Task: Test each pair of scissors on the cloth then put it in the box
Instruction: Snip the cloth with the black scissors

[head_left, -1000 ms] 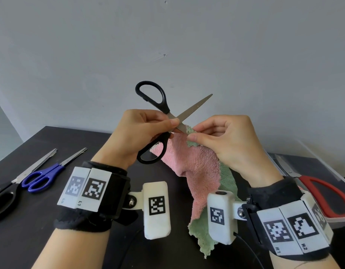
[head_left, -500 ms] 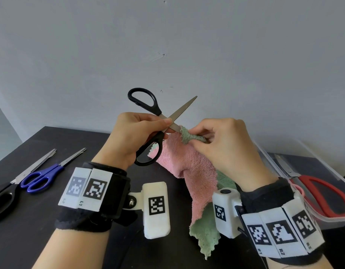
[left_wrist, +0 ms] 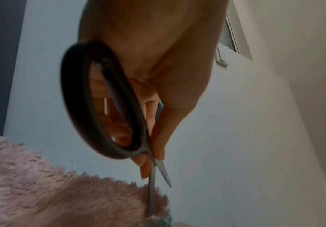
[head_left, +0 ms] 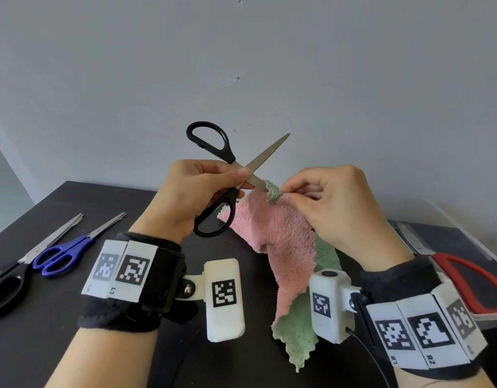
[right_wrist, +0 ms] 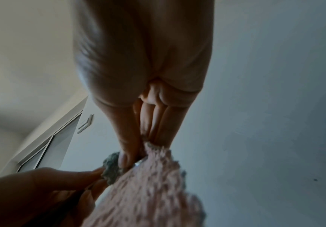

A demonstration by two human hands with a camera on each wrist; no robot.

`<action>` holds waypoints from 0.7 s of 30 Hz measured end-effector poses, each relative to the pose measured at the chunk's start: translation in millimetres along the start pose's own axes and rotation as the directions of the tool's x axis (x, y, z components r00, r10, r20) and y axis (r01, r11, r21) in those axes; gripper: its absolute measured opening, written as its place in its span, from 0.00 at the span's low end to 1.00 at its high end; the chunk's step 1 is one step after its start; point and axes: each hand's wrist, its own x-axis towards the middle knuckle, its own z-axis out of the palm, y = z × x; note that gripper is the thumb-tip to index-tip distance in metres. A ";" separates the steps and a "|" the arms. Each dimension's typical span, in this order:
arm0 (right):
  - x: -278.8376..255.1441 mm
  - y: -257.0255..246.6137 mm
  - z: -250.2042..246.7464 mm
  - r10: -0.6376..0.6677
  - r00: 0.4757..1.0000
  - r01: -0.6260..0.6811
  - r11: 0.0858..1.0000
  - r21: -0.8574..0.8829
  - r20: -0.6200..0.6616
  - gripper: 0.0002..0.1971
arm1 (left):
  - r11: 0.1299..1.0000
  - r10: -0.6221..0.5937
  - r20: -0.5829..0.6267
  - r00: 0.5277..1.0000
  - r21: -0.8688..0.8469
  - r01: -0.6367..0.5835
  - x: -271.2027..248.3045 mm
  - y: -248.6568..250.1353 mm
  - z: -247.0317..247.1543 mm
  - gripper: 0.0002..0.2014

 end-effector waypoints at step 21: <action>1.7 1.1 2.0 0.106 0.992 -0.096 0.986 0.135 -0.064 0.08 | 0.998 0.064 0.054 0.996 0.005 -0.065 0.7 -1.1 -2.3 0.04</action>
